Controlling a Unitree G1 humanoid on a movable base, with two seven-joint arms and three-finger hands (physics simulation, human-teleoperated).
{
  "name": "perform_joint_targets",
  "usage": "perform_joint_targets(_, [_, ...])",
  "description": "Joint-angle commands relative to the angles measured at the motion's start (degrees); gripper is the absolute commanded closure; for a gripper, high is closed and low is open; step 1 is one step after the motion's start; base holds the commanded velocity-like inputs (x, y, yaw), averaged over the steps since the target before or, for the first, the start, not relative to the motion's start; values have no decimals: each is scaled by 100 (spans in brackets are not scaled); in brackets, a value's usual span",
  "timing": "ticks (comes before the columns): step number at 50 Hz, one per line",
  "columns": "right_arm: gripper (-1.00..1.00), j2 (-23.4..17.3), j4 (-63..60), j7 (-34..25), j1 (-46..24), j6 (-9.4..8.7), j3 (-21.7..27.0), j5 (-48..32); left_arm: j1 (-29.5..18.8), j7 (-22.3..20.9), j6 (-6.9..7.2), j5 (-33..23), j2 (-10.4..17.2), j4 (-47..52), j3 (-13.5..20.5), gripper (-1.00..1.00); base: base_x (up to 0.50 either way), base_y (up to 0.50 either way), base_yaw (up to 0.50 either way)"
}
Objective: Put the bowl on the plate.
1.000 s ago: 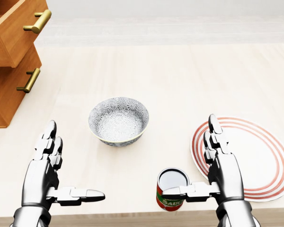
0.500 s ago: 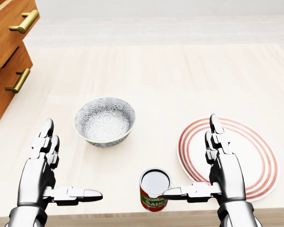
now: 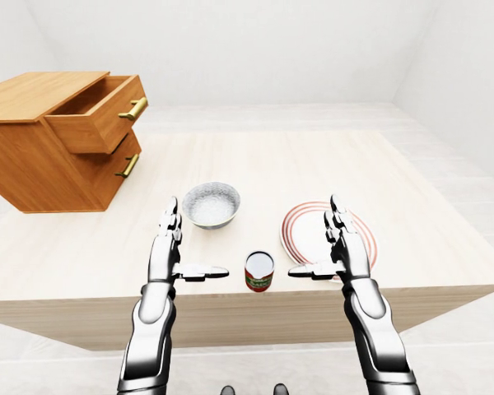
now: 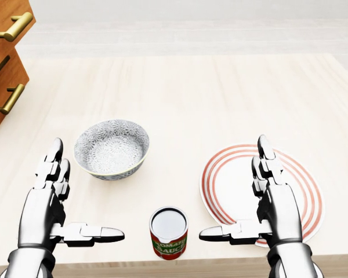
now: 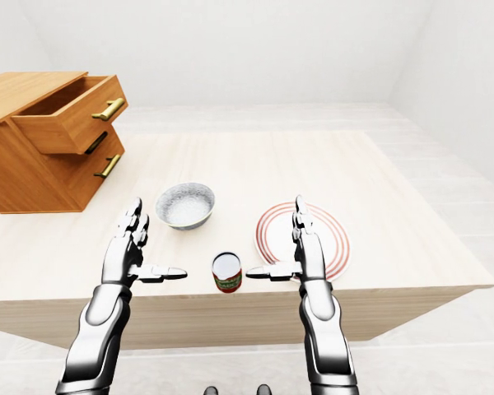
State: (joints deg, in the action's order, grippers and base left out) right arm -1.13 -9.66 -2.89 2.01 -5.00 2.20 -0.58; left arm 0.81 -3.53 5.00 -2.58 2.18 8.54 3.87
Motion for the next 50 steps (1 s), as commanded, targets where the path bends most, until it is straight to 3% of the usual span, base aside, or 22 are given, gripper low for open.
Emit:
perform_joint_targets(1, [-100, -3, -41, -3, 4, 0, 2, -14, -8, -15, 0, -46, 3, 35, -9, -100, 0, -14, 0])
perform_joint_targets(50, [-100, 4, -62, -15, 49, 0, 5, -7, 32, -88, 0, -182, 10, 274, 6, -100, 0, -14, 0])
